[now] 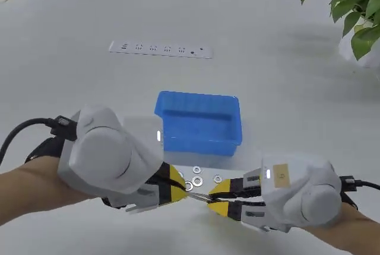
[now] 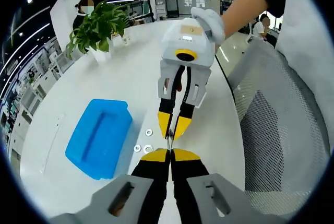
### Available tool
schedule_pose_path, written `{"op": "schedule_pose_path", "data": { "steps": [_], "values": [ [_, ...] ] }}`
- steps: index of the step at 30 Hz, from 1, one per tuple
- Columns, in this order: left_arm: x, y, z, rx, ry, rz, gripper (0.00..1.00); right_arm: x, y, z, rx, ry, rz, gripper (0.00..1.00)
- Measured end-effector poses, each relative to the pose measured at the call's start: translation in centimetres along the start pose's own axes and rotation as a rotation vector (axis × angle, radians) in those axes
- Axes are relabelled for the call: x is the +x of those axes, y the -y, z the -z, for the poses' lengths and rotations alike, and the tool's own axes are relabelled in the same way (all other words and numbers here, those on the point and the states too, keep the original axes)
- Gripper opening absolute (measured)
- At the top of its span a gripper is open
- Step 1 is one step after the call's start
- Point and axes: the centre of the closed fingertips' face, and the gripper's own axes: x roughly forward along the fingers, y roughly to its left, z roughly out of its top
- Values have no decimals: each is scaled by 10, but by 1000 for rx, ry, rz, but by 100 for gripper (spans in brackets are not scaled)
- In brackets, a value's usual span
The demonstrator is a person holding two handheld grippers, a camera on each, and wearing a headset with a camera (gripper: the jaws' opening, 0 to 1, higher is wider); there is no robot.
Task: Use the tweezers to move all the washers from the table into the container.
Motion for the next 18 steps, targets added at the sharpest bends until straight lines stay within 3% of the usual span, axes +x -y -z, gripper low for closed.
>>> {"op": "schedule_pose_path", "data": {
  "steps": [6, 14, 18],
  "values": [
    [10, -1, -35, 22, 95, -4, 4, -11, 4, 2, 32, 35, 18, 8],
    [27, 0, -61, 3, 192, 29, 4, -20, 6, 7, 21, 39, 16, 7],
    [34, 3, -69, 12, 217, 38, 4, -22, 6, 8, -2, 29, 8, 7]
  ]
}}
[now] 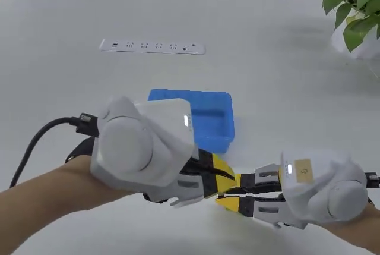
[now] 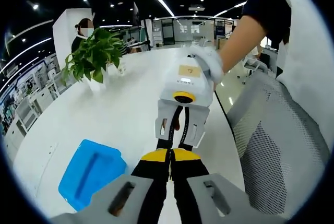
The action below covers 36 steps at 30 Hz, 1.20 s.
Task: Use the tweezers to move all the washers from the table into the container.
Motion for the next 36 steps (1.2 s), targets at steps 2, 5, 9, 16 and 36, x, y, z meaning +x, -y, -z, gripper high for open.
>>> {"op": "schedule_pose_path", "data": {
  "steps": [2, 5, 9, 16, 36],
  "values": [
    [3, 0, -2, -3, 8, 2, 5, -1, 0, 1, -9, -6, -3, 7],
    [7, 2, -4, 1, 14, 9, 5, -2, 0, 2, -5, -3, -9, 7],
    [8, 4, -4, 9, 14, 16, 5, -2, -1, 1, -7, -2, -13, 7],
    [3, 4, 1, 15, -3, 15, 9, 1, -2, 0, -14, 5, -20, 7],
    [-7, 1, 8, 73, 0, 12, 5, 1, -1, -1, 15, 22, -12, 7]
  ]
}}
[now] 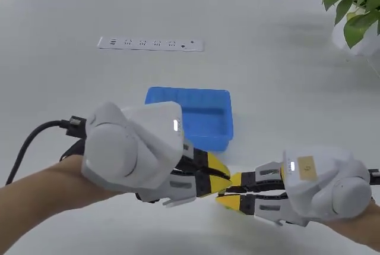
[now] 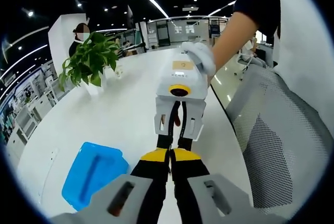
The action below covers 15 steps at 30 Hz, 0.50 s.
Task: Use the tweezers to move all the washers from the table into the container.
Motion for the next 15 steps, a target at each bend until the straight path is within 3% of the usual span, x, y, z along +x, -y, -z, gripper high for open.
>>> {"op": "schedule_pose_path", "data": {
  "steps": [7, 15],
  "values": [
    [-9, 9, 2, -4, 0, 10, 5, 9, -9, -10, -31, 2, -27, 7],
    [-35, 12, 13, -38, 7, -43, 5, 26, -17, -27, -89, 8, -52, 7]
  ]
}}
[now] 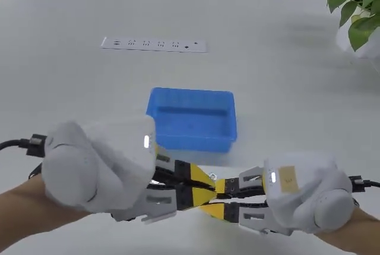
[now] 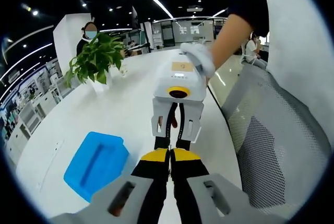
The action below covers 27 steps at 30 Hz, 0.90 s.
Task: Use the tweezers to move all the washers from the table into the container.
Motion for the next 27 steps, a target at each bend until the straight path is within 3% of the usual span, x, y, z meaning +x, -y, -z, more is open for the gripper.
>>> {"op": "schedule_pose_path", "data": {
  "steps": [5, 14, 18, 21, 27],
  "values": [
    [-12, -4, 3, -13, -2, -30, 4, 9, 1, -11, -18, 4, -10, 8],
    [-24, -19, 7, -32, -1, -59, 4, 16, 12, -18, -21, 11, 28, 12],
    [-26, -23, 7, -38, 10, -60, 4, 17, 15, -8, -21, -21, 46, 15],
    [-26, -26, 10, -31, 2, -65, 4, 16, 17, -2, 26, -19, 52, 17],
    [-26, -32, 15, -27, 0, -65, 4, 12, 21, 8, 49, -39, 74, 23]
  ]
}}
